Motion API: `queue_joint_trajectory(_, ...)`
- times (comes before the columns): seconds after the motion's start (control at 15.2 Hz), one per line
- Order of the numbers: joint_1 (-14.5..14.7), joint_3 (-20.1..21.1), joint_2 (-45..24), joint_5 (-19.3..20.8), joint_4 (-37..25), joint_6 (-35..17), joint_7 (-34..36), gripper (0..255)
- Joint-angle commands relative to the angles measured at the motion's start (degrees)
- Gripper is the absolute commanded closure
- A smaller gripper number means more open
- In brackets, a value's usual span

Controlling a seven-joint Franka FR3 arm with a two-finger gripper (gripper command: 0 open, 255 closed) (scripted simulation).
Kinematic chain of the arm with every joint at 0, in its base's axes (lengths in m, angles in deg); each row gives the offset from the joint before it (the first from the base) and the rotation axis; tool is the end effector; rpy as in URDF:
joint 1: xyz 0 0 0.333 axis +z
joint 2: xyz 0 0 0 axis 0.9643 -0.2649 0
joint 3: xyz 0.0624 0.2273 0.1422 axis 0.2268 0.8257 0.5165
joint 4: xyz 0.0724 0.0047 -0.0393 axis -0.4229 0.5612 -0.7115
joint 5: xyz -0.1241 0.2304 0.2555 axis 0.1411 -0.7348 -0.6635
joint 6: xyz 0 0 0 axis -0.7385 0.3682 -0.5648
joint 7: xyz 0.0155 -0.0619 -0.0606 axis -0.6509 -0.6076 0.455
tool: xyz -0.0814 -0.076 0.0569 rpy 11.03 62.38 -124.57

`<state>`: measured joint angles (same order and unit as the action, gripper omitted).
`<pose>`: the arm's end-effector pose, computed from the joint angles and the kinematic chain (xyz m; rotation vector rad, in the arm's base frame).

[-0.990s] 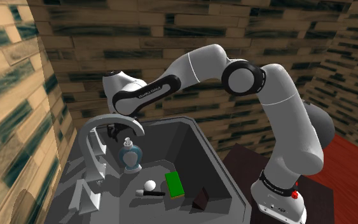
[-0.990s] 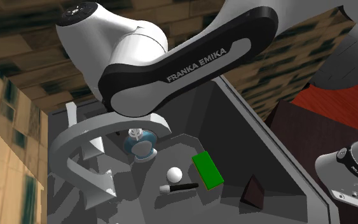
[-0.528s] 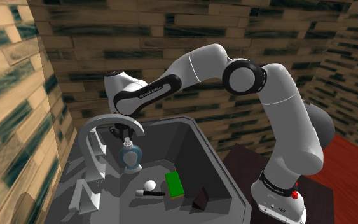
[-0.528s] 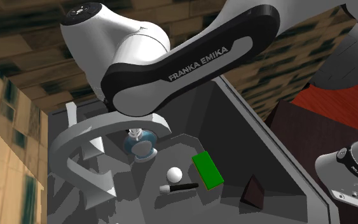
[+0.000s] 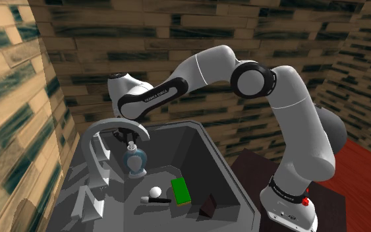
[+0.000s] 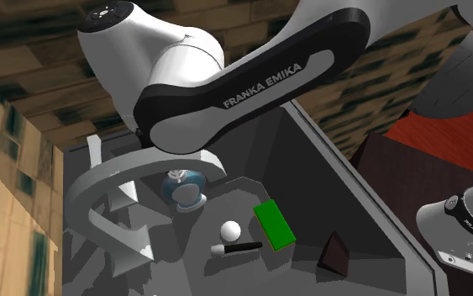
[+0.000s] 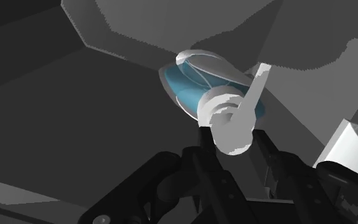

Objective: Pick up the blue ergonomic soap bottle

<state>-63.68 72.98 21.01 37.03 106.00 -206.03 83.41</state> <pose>0.6134 0.2707 0.2768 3.0759 -0.5030 0.0435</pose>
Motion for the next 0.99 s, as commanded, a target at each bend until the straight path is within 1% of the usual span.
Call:
queue_joint_trajectory(0.0, 0.46, -0.1, -2.33, 0.05, -0.58, 1.06, -0.15, 255)
queue_joint_trajectory(0.92, 0.26, 0.76, 1.69, -1.29, -4.37, 8.71, -1.16, 255)
